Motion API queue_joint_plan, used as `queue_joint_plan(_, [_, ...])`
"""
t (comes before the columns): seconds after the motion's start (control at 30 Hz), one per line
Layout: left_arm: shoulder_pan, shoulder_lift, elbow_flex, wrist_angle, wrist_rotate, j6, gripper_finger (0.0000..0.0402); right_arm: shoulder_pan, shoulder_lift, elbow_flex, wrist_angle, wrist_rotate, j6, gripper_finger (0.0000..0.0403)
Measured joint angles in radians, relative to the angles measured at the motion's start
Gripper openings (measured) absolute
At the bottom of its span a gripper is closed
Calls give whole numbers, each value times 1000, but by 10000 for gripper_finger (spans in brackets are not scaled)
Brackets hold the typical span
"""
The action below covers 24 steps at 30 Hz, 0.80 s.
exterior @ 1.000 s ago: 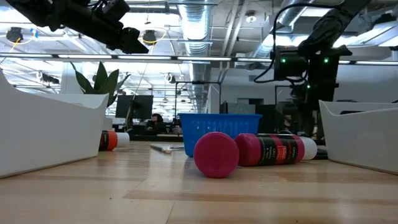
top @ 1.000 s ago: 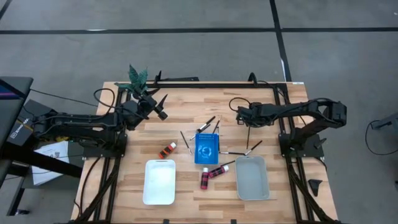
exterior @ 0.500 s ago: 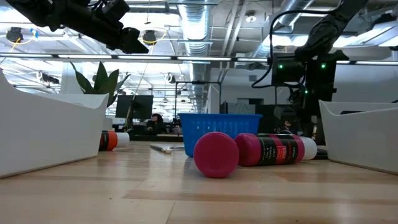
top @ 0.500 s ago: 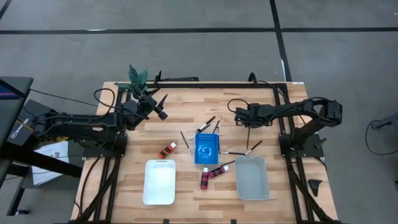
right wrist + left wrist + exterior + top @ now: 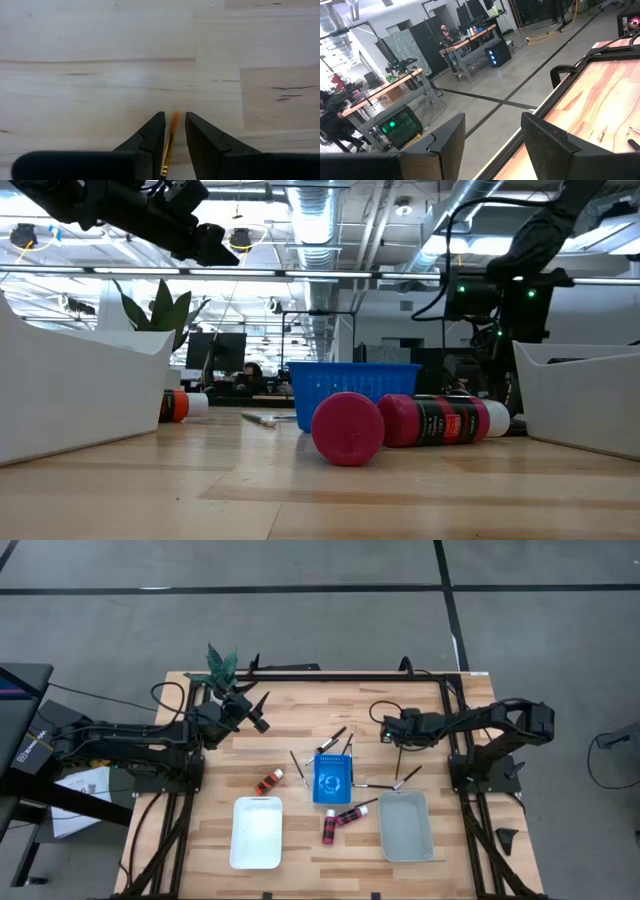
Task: Pick & Place Paint Supplies
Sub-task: Put the paint brush into the gray bin
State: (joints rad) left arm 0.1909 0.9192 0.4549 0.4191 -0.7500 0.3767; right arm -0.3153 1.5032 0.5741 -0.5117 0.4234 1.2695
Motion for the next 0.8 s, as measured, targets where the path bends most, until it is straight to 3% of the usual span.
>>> queue_joint_plan(0.27, [0, 0, 0, 8, 78, -17, 186, 15, 2, -6, 8, 1, 6, 71])
queue_joint_plan(0.57, [0, 0, 0, 8, 78, -17, 186, 45, 5, -8, 26, 4, 6, 7])
queue_joint_plan(0.8, [0, 0, 0, 8, 78, -17, 186, 48, -1, -11, 26, 20, 13, 2])
